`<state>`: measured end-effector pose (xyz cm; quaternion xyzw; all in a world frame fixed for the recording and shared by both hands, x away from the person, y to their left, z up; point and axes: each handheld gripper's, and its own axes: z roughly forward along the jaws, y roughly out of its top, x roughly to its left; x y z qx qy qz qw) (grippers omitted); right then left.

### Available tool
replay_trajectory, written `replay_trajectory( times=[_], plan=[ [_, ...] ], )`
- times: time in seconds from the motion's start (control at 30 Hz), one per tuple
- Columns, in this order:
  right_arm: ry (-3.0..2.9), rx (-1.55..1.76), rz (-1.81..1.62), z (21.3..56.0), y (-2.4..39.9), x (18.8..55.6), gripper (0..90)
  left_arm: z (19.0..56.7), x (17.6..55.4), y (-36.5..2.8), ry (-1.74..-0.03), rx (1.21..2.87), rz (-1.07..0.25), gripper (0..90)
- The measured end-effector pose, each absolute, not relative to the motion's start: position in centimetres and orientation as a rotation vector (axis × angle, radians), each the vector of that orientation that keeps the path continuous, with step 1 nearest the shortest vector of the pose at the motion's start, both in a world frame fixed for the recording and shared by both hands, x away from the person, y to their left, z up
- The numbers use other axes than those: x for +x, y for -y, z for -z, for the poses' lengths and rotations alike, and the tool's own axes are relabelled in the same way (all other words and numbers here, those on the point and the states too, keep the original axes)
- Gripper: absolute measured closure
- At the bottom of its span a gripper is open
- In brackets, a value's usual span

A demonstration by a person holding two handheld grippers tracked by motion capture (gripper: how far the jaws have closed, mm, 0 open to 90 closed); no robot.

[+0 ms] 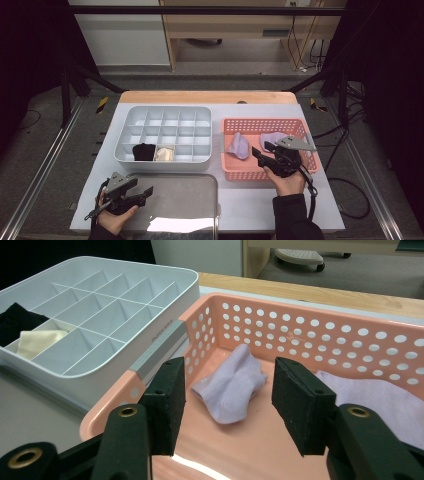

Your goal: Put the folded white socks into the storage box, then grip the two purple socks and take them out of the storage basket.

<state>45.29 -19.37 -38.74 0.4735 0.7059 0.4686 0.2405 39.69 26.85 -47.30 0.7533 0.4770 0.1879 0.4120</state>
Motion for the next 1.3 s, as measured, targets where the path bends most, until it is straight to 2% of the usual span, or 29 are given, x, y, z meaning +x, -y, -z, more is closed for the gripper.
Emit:
replay_trajectory(
  times=[0.63,0.87,1.3],
  plan=[
    [-1.958,1.313,-1.172,37.9,15.1,51.7,48.3,47.5,40.0,-27.0,-1.214,1.904,-0.463,29.8],
    [-1.951,1.348,-1.133,39.0,14.8,53.8,48.6,47.5,40.0,-27.1,-1.216,1.900,-0.460,29.7],
    [-1.968,1.413,-1.078,41.3,14.1,55.3,50.7,47.5,40.0,-27.0,-1.219,1.909,-0.468,29.7]
  ],
)
